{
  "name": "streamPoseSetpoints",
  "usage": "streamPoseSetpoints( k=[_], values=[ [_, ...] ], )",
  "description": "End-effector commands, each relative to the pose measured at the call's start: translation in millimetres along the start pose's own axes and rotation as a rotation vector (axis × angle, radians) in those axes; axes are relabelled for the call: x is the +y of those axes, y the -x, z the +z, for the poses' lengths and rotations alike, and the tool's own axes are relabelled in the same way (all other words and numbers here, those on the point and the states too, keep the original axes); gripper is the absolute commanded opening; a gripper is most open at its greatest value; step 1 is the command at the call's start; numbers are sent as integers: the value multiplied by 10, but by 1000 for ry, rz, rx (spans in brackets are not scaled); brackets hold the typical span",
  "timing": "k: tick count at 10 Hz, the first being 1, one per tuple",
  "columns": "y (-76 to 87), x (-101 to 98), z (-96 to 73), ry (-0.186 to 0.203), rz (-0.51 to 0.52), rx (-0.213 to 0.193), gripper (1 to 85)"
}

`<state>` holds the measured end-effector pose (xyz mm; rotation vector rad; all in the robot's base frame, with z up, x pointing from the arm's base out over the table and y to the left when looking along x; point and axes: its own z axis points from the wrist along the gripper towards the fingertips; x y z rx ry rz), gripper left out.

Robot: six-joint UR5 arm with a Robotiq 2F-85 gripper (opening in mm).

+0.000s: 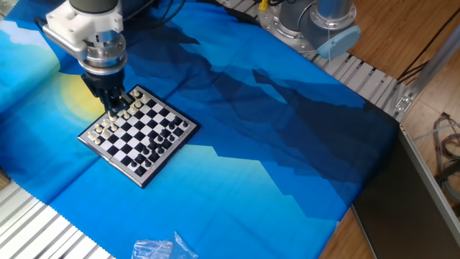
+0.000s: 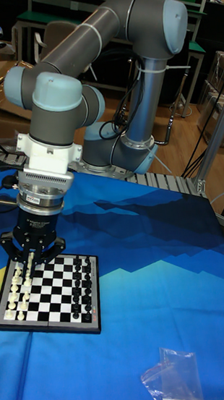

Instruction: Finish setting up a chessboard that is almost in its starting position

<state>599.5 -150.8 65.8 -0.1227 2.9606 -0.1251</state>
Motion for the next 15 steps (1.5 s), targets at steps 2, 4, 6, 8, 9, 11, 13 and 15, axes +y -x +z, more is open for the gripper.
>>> streamPoseSetpoints(
  k=[2, 4, 6, 8, 9, 11, 13, 15],
  values=[
    [5, 16, 84, 13, 10, -19, 13],
    [-10, 29, 106, 14, 10, -21, 13],
    [-50, 24, 130, 7, 7, -20, 13],
    [-82, 29, 147, 4, 8, -20, 10],
    [-87, 22, 161, 3, 7, -24, 10],
    [-107, 25, 180, 5, 7, -24, 10],
    [-100, 36, 199, 11, 10, -28, 10],
    [-112, 28, 226, 12, 7, -30, 10]
  ],
)
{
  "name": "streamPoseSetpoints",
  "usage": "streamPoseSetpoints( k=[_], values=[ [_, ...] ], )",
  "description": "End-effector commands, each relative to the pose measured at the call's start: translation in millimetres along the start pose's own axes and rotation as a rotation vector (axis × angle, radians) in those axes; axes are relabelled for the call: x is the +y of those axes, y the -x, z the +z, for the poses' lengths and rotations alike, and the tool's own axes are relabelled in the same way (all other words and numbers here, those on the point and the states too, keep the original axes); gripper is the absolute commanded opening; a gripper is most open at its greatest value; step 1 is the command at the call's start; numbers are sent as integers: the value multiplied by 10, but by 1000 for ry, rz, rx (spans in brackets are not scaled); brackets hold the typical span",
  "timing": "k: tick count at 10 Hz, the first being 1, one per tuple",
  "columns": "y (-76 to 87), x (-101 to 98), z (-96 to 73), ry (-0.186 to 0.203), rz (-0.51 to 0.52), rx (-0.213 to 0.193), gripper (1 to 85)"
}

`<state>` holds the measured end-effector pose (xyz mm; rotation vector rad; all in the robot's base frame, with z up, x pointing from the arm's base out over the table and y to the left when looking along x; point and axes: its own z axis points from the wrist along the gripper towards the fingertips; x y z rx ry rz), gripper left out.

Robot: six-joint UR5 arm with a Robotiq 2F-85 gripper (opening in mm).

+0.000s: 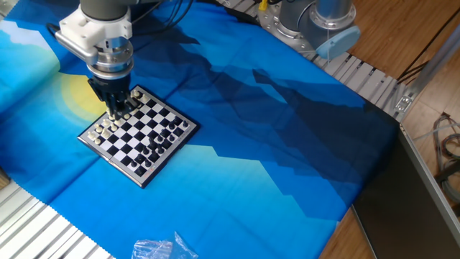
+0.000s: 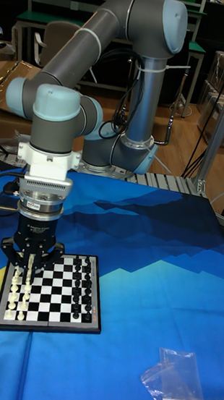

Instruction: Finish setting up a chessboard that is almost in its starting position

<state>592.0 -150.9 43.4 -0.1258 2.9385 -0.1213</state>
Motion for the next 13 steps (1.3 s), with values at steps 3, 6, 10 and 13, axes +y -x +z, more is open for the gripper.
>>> streamPoseSetpoints(
  k=[3, 6, 10, 13],
  values=[
    [-31, -11, 48, 9, 8, -6, 10],
    [-42, -10, 53, 8, 10, -7, 10],
    [-55, -20, 53, 3, 13, -2, 10],
    [-56, -28, 53, 0, 17, -2, 10]
  ],
)
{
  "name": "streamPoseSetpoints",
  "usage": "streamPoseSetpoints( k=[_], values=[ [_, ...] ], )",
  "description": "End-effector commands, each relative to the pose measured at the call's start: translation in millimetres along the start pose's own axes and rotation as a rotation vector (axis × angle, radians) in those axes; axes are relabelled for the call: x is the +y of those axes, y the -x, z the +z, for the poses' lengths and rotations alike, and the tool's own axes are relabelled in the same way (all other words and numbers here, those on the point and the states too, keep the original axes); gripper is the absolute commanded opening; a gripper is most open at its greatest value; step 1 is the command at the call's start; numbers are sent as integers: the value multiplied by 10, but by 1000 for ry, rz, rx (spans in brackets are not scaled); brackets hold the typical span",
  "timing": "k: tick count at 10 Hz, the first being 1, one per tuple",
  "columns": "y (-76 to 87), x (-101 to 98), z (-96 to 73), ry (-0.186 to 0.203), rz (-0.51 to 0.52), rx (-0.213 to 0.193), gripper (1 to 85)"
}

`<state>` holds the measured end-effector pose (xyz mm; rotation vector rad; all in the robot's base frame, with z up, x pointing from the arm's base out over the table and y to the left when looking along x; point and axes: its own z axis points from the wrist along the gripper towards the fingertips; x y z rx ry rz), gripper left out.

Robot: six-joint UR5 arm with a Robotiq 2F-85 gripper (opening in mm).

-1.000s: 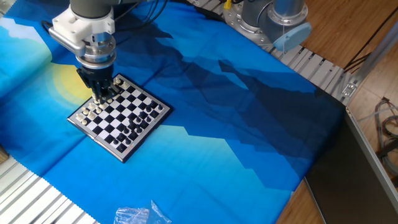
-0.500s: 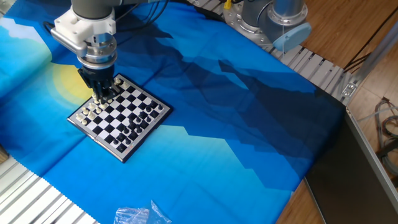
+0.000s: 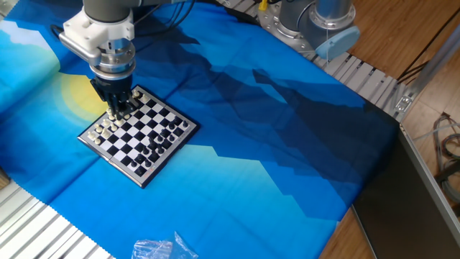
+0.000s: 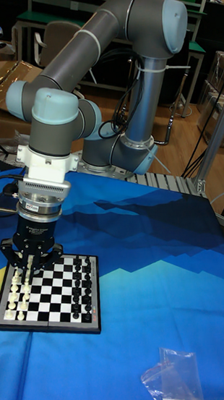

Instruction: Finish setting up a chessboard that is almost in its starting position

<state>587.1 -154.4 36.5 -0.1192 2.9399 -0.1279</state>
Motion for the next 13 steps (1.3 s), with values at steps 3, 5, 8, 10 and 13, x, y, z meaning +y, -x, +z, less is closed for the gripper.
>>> streamPoseSetpoints(
  k=[3, 5, 8, 10, 13],
  values=[
    [9, 12, -9, 11, 24, -4, 10],
    [-3, 8, -12, 10, 28, 0, 10],
    [-19, 9, -13, 10, 33, 7, 10],
    [-25, 33, -12, 20, 39, 9, 10],
    [-33, 37, -8, 21, 35, 12, 10]
  ],
)
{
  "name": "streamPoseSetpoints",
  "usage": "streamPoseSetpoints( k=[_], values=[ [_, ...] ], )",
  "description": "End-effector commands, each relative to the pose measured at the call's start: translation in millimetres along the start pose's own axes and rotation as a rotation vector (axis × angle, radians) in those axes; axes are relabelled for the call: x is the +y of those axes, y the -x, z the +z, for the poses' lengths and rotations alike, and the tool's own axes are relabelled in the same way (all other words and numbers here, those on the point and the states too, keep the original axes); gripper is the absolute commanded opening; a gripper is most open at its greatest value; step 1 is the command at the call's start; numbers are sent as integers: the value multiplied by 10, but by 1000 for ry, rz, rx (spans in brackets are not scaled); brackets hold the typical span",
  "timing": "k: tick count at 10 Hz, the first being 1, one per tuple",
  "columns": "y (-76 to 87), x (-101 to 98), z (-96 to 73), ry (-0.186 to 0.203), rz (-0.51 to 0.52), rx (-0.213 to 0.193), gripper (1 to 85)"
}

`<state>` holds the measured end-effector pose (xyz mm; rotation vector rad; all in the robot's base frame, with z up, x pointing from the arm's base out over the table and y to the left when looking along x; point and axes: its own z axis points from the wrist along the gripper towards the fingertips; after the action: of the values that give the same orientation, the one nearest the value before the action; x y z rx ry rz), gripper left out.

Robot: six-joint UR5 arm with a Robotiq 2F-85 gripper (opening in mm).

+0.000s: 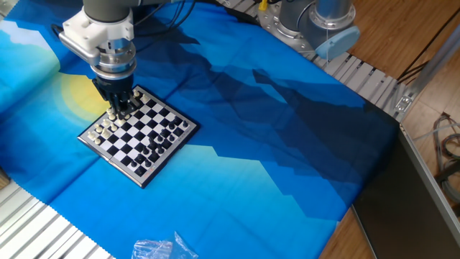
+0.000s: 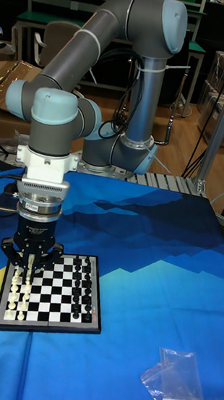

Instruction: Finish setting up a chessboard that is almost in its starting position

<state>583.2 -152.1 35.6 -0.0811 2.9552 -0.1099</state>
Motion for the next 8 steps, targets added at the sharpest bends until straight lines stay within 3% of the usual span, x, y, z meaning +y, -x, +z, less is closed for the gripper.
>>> streamPoseSetpoints(
  k=[1, 8],
  values=[
    [9, 11, -6, 11, 5, -3, 10],
    [6, -41, 9, -3, -5, -3, 10]
  ],
)
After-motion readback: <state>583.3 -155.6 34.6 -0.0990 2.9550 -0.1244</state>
